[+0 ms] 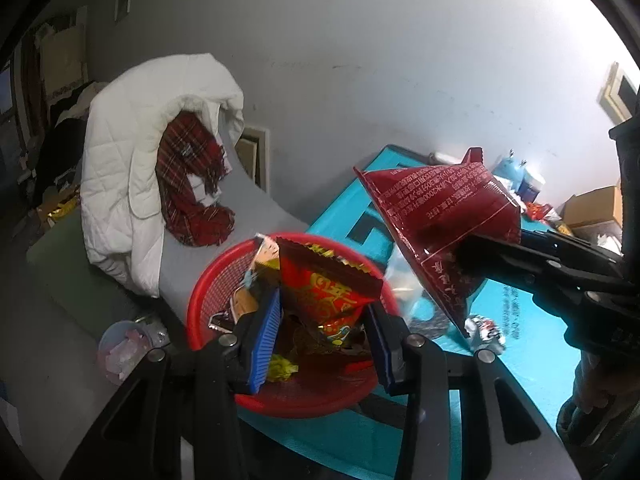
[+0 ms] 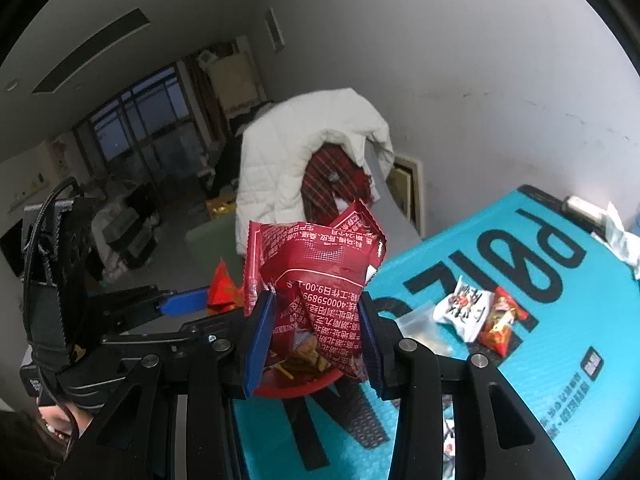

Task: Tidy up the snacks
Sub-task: 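Open both tools to drop the packets into the red basket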

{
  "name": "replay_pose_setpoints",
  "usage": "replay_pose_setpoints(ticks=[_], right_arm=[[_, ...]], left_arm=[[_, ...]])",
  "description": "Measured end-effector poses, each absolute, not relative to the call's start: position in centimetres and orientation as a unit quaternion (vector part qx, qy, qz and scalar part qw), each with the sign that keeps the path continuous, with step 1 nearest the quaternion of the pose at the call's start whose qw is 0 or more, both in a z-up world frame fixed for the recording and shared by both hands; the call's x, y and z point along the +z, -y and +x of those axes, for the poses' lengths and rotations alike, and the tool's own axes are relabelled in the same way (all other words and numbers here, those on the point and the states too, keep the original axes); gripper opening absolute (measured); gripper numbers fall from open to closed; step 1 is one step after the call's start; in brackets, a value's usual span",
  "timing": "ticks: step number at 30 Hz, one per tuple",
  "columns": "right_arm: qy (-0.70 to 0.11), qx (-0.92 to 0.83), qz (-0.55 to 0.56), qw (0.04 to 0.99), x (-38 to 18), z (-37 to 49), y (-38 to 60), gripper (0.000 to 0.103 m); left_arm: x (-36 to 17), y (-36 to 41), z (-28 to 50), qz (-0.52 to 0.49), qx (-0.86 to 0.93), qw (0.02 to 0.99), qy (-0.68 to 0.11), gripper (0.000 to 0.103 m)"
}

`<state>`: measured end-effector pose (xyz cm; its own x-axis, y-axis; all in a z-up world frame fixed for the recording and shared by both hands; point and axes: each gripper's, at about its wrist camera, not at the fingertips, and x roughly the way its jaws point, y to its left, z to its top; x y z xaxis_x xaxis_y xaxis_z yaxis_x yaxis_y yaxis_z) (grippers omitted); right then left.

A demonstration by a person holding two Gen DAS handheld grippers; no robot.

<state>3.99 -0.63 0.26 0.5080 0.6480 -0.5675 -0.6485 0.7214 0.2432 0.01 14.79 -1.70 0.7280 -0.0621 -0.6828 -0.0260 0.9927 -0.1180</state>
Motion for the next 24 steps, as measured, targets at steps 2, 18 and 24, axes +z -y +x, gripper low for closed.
replay_pose_setpoints(ticks=[2,18,24], right_arm=[[-0.333,0.372,-0.003,0.866,-0.2,4.3,0.3,0.04],[-0.355,0.368,-0.015,0.859,-2.2,5.3,-1.4,0.04],[-0.354,0.383,-0.016,0.853,-2.8,5.0,-2.8,0.04]], left_arm=[[-2.1,-15.0,0.3,-0.06,-0.008,0.925,-0.375,0.041],[-5.3,-17.1,1.0,-0.085,0.012,0.903,-0.42,0.047],[-5.0,-18.9,-0.3,-0.102,0.031,0.905,-0.412,0.048]])
